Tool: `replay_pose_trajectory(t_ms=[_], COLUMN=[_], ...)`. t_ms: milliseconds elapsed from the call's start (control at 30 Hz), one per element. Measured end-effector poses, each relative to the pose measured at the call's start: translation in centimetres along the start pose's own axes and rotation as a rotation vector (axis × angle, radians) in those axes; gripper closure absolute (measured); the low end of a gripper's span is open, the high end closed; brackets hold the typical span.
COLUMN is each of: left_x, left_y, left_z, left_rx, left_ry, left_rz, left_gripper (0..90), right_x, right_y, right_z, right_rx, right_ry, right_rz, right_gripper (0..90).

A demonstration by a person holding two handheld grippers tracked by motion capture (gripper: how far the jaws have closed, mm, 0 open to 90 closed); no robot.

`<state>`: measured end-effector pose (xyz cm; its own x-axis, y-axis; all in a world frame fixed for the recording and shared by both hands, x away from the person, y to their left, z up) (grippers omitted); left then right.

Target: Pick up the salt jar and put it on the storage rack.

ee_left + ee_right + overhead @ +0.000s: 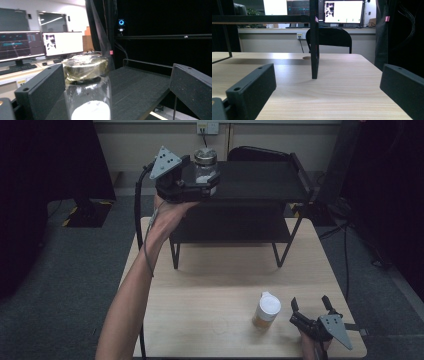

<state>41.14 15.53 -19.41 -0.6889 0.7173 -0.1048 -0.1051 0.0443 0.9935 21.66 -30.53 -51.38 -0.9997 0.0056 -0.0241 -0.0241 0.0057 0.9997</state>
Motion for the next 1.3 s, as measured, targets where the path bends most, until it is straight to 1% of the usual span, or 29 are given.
replay_pose_trajectory(t_ms=[33, 100, 133, 200, 233, 367, 433, 500, 600, 633, 700, 767, 833, 900, 967, 1000, 1100, 1133, 1167, 1200, 1267, 1300], left_x=[0.3, 0.9, 1.2, 1.8, 2.1, 3.8, 4.9, 5.8, 7.1, 7.4, 8.0, 8.9, 9.3, 9.8, 10.4, 10.7, 11.5, 11.7, 11.8, 11.9, 12.1, 12.2], left_y=[-0.1, -0.1, -0.1, 0.0, 0.0, -0.4, -0.8, -1.2, -1.6, -1.7, -1.8, -2.1, -2.4, -2.7, -3.6, -4.0, -5.8, -6.5, -7.0, -7.6, -8.6, -9.1], left_z=[-0.2, -0.7, -1.0, -1.5, -1.8, -2.9, -3.3, -3.7, -4.1, -4.2, -4.5, -5.0, -5.5, -5.8, -6.4, -6.6, -7.5, -7.8, -8.0, -8.2, -8.5, -8.7], left_rx=[0.007, 0.005, -0.006, -0.031, -0.039, -0.021, -0.006, 0.009, 0.016, 0.006, 0.001, -0.006, 0.001, 0.009, 0.014, 0.012, -0.012, -0.025, -0.028, -0.03, -0.025, -0.029], left_ry=[-0.004, -0.003, -0.003, 0.006, 0.013, 0.03, 0.042, 0.051, 0.071, 0.08, 0.087, 0.111, 0.13, 0.127, 0.136, 0.14, 0.173, 0.183, 0.19, 0.194, 0.184, 0.185], left_rz=[-0.008, -0.013, -0.007, 0.019, 0.023, 0.007, -0.016, -0.024, -0.013, -0.004, 0.011, 0.006, 0.009, 0.017, 0.004, 0.007, 0.005, 0.02, 0.026, 0.021, 0.019, 0.019], left_gripper=[0.0, 0.0, 0.0, 0.0, 0.0, 0.1, 1.5, 1.8, 1.7, 1.7, 1.5, 1.3, 0.6, 0.3, 0.3, 0.3, 0.4, 0.3, 0.3, 0.3, 0.3, 0.3], right_x=[0.0, 0.0, 0.0, 0.0, 0.0, -0.1, -0.1, -0.1, -0.1, -0.1, -0.1, -0.1, 0.0, -0.1, 0.0, -0.1, -0.1, -0.1, -0.1, -0.1, 0.0, 0.0], right_y=[0.0, 0.0, 0.0, 0.0, 0.0, 0.0, 0.0, 0.0, 0.0, 0.0, 0.0, 0.0, 0.0, 0.0, 0.0, 0.0, 0.0, 0.0, 0.0, 0.0, 0.0, 0.0], right_z=[0.0, 0.0, 0.0, 0.0, 0.1, 0.1, 0.1, 0.1, 0.1, 0.1, 0.0, 0.0, 0.0, 0.0, 0.0, 0.0, 0.0, 0.0, 0.0, 0.0, 0.0, 0.0], right_rx=[-0.001, 0.0, -0.001, -0.001, -0.002, -0.002, -0.001, -0.001, -0.001, -0.002, -0.005, -0.006, -0.004, -0.003, -0.004, -0.004, -0.002, -0.002, -0.001, -0.002, -0.001, -0.002], right_ry=[0.0, -0.001, -0.001, -0.002, -0.01, -0.014, -0.012, -0.012, -0.012, -0.01, -0.006, -0.007, -0.006, -0.007, -0.004, -0.003, -0.001, -0.001, -0.001, -0.001, -0.001, -0.001], right_rz=[0.0, 0.0, 0.0, 0.0, 0.0, 0.001, 0.0, 0.001, 0.001, 0.001, 0.001, 0.001, 0.0, 0.001, 0.0, 0.0, 0.0, 0.0, 0.0, 0.0, 0.0, 0.0], right_gripper=[0.0, 0.0, 0.0, 0.0, 0.0, 0.0, 0.0, 0.0, 0.0, 0.0, 0.0, 0.0, 0.0, 0.0, 0.0, 0.0, 0.0, 0.0, 0.0, 0.0, 0.0, 0.0])
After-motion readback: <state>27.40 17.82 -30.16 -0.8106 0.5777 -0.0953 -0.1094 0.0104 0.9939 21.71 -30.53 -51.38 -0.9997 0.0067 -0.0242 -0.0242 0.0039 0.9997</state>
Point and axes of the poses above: each handheld gripper's, and its own axes: x roughly backward along the jaws, y roughly out of its top, z roughly to its left, the point moved 7 cm from there along -x, roughly forward along the jaws, and after that the axes turned 4 degrees about -y, right-handed, at the moved point
